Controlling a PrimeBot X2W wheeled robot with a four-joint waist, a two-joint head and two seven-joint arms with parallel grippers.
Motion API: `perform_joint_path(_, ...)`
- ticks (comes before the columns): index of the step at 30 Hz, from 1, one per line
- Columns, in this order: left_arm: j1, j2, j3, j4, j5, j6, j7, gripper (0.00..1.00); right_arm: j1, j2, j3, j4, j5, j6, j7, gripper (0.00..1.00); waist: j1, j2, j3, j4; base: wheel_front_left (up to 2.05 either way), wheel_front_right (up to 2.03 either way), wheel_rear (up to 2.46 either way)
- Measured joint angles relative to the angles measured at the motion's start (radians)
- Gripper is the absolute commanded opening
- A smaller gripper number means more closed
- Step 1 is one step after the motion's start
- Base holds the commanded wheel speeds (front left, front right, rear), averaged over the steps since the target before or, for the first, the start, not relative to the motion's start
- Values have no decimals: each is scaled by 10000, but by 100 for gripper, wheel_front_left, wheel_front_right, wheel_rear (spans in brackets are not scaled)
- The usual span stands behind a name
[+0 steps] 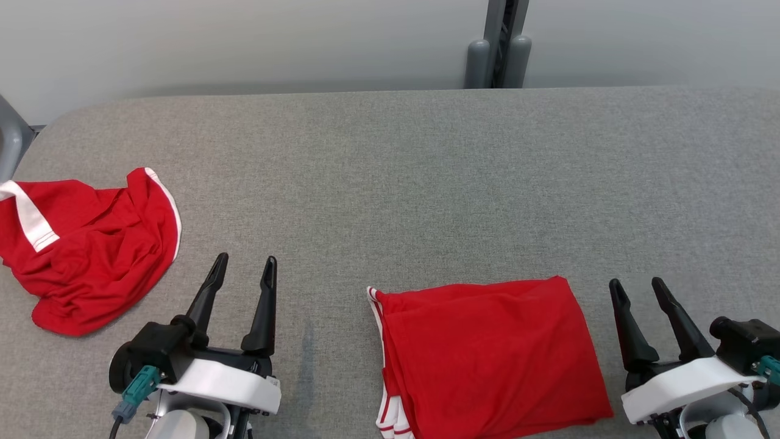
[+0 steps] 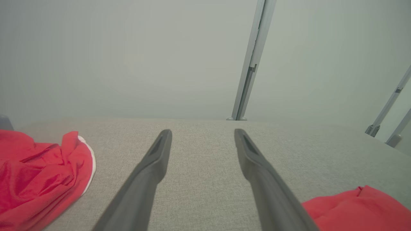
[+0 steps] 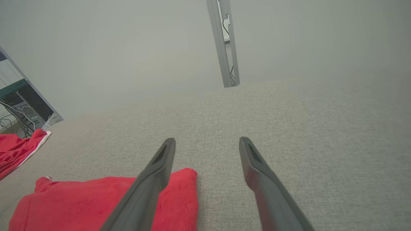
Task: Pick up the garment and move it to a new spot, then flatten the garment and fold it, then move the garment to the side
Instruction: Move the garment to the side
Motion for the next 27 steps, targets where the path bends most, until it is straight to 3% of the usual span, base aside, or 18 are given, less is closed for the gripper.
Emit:
perform_joint_path(5,-9,0,6,0,35,6,0,100,30,-196,399,305,596,0,142,100,0,0,61,17,0,0,0)
perform_joint_path(14,-32,2,13,40,50,-6,0,100,149,-412,1662,838,1950,0,1423,100,0,0,111,34,0,0,0)
perform_joint_path(26,-101,-2,-111,69,50,-10,0,100,-260,-464,1975,1624,2088,0,1753,100,0,0,188,179,0,0,0)
perform_joint_path(27,-101,-2,-128,77,50,-10,0,100,-310,-472,2052,1670,2073,0,1768,44,0,0,192,196,0,0,0)
